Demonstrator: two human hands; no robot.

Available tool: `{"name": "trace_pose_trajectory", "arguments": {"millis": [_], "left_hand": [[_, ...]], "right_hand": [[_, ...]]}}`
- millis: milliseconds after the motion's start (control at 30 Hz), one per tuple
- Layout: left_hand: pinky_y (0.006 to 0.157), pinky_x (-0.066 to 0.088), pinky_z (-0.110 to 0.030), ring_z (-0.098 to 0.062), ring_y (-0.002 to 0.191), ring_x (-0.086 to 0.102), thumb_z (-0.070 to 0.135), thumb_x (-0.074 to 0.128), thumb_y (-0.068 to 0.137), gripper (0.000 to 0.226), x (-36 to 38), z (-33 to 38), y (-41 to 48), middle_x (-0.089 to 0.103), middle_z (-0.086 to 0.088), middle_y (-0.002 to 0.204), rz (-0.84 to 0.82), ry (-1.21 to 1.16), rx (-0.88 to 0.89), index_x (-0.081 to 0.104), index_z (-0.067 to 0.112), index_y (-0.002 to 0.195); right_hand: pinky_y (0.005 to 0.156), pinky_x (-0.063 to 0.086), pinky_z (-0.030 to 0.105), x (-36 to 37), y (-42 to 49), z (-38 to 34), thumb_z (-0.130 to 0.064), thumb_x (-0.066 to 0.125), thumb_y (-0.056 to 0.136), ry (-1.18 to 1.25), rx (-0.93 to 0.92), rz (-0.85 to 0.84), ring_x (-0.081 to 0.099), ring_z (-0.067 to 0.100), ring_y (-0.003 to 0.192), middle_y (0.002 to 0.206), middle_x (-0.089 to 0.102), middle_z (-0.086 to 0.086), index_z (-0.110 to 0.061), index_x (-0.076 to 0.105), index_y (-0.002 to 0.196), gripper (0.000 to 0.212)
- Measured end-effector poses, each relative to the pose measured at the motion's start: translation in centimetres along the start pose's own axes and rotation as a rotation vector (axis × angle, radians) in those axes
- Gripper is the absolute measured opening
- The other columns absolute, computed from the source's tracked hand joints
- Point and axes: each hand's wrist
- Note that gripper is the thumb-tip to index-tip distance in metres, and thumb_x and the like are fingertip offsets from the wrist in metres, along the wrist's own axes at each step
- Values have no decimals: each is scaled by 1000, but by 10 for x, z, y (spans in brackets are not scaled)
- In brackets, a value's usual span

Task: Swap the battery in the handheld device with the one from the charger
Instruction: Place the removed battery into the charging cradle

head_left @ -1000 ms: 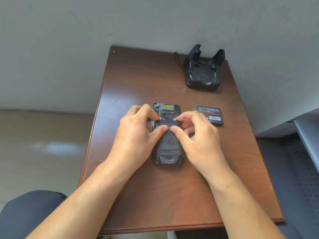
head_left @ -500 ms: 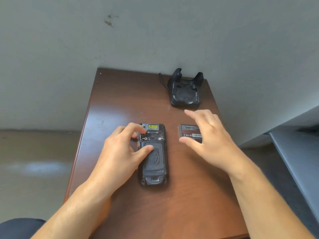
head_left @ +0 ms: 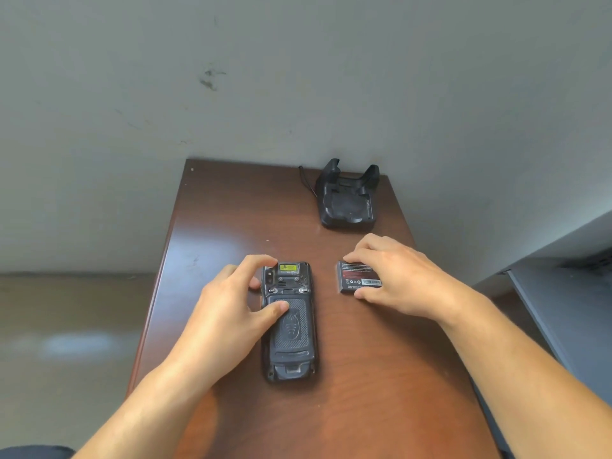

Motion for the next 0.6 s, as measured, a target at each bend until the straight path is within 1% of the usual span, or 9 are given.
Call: {"name": "trace_pose_trajectory", "arguments": {"millis": [67, 200, 300, 400, 467, 533, 600], "left_hand": [[74, 37, -18, -2, 76, 54, 40, 77, 79, 49, 0, 1, 0, 52, 16, 96, -2, 9, -1, 49, 54, 117], [75, 39, -18, -3, 76, 55, 40, 75, 81, 48, 1, 2, -3, 52, 15, 97, -17, 21, -8, 49, 53, 119], [79, 43, -27, -2, 69, 52, 36, 69, 82, 48, -3, 5, -2, 52, 14, 100, -47, 93, 26, 47, 51, 122], [76, 45, -32, -4, 66, 49, 30, 66, 81, 42, -15, 13, 19, 52, 7, 100, 8, 192, 96, 50, 43, 118], [78, 45, -33, -7, 69, 48, 30, 65, 81, 37, -26, 25, 49, 54, 6, 101, 32, 233, 146, 53, 38, 115], [82, 47, -35, -16, 77, 50, 31, 63, 81, 36, -31, 38, 87, 59, 6, 102, 38, 251, 195, 56, 34, 117], [85, 46, -31, -19, 84, 57, 24, 62, 84, 39, -28, 50, 123, 66, 5, 105, 37, 207, 190, 60, 31, 122]], "right_hand": [[96, 51, 39, 0, 3, -2, -45, 73, 85, 3, 3, 13, 51, 11, 119, 125, 51, -18, -37, 55, 136, 55], [92, 52, 38, -1, 9, -5, -45, 71, 82, 8, -24, 34, 51, 10, 116, 120, 51, -19, -37, 56, 130, 51], [88, 50, 35, -12, 15, -5, -44, 71, 79, 49, -45, 138, 52, 11, 112, 117, 52, -16, -35, 57, 124, 48], [89, 53, 39, -30, 24, 1, -40, 73, 75, 138, -42, 262, 56, 12, 108, 115, 55, -15, -33, 59, 119, 47], [89, 55, 43, -40, 32, 8, -38, 73, 73, 193, -25, 325, 58, 13, 106, 113, 56, -15, -31, 60, 117, 46], [91, 55, 44, -46, 42, 15, -40, 72, 73, 223, -9, 380, 61, 16, 106, 112, 56, -16, -32, 59, 117, 47], [91, 55, 43, -48, 51, 17, -39, 72, 73, 238, 3, 414, 62, 17, 106, 112, 58, -16, -33, 59, 117, 46]]}}
Point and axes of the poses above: each hand's wrist, its own y-axis towards the middle knuckle, its own x-axis out of the palm, z = x × y
